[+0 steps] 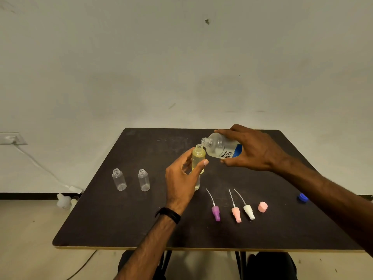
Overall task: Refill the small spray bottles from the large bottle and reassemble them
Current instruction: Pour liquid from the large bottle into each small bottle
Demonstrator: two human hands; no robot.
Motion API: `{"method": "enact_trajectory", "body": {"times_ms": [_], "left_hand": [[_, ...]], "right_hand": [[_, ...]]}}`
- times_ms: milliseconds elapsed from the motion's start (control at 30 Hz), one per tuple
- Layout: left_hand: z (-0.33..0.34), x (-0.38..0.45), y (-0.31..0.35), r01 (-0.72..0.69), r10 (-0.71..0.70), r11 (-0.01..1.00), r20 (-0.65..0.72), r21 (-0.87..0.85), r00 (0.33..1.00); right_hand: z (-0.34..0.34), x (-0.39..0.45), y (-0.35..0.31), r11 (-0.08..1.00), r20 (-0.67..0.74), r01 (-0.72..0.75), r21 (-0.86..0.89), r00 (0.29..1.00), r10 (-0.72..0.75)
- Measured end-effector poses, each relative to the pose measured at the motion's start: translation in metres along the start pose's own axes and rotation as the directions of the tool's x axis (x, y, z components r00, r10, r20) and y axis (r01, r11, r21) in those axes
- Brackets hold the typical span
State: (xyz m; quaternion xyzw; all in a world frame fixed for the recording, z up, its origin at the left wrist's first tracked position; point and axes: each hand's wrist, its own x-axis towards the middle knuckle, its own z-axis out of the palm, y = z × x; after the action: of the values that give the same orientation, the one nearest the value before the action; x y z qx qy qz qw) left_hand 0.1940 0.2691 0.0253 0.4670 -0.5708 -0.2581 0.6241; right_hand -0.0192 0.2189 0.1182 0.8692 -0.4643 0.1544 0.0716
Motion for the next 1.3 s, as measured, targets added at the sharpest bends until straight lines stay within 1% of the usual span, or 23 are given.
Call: {"method": "enact_trajectory", "body": {"times_ms": [67,133,200,300,400,500,600,700,800,1033,1300], "left_hand": [[0.0,0.002,0.0,-0.002,0.002,1.0,0.005,-0.006,1.0],[-0.002,0.003,0.001,-0.004,0.004,1.0,0.007,-0.012,1.0],[-0.005,0.004,0.0,0.004,-0.005,0.999,-0.009,-0.039,1.0],[-0.014,0.005,-0.01,0.06,-0.064,0.993,-0.034,-0.097,0.997],[-0.027,0.005,-0.029,0.14,-0.146,0.984,-0.039,-0.113,0.989],[-0.038,0.003,-0.053,0.201,-0.205,0.976,-0.041,-0.087,0.978],[-0.044,-0.001,-0.075,0.26,-0.263,0.963,-0.03,-0.07,0.964],[-0.046,-0.005,-0.097,0.312,-0.313,0.949,-0.021,-0.035,0.949],[-0.045,-0.006,-0.109,0.357,-0.359,0.933,-0.029,-0.037,0.933],[-0.041,-0.004,-0.112,0.378,-0.378,0.925,0.027,-0.021,0.926],[-0.04,-0.007,-0.114,0.41,-0.411,0.912,0.042,0.022,0.911]], "right_hand": [[0.004,-0.001,-0.001,0.998,-0.015,-0.025,0.063,1.0,0.026],[0.009,-0.001,-0.002,0.984,-0.035,-0.06,0.165,0.997,0.067],[0.012,-0.003,-0.001,0.949,-0.053,-0.1,0.298,0.991,0.121],[0.012,-0.006,0.0,0.88,-0.069,-0.144,0.453,0.978,0.196],[0.012,-0.011,0.003,0.83,-0.075,-0.182,0.528,0.963,0.259],[0.013,-0.016,0.008,0.787,-0.084,-0.219,0.577,0.943,0.323],[0.016,-0.021,0.015,0.722,-0.073,-0.268,0.637,0.912,0.403],[0.018,-0.025,0.019,0.683,-0.062,-0.282,0.674,0.9,0.432],[0.02,-0.03,0.021,0.666,-0.055,-0.285,0.689,0.896,0.44],[0.022,-0.035,0.025,0.671,-0.051,-0.293,0.681,0.895,0.443],[0.02,-0.039,0.027,0.678,-0.044,-0.304,0.67,0.895,0.444]]}}
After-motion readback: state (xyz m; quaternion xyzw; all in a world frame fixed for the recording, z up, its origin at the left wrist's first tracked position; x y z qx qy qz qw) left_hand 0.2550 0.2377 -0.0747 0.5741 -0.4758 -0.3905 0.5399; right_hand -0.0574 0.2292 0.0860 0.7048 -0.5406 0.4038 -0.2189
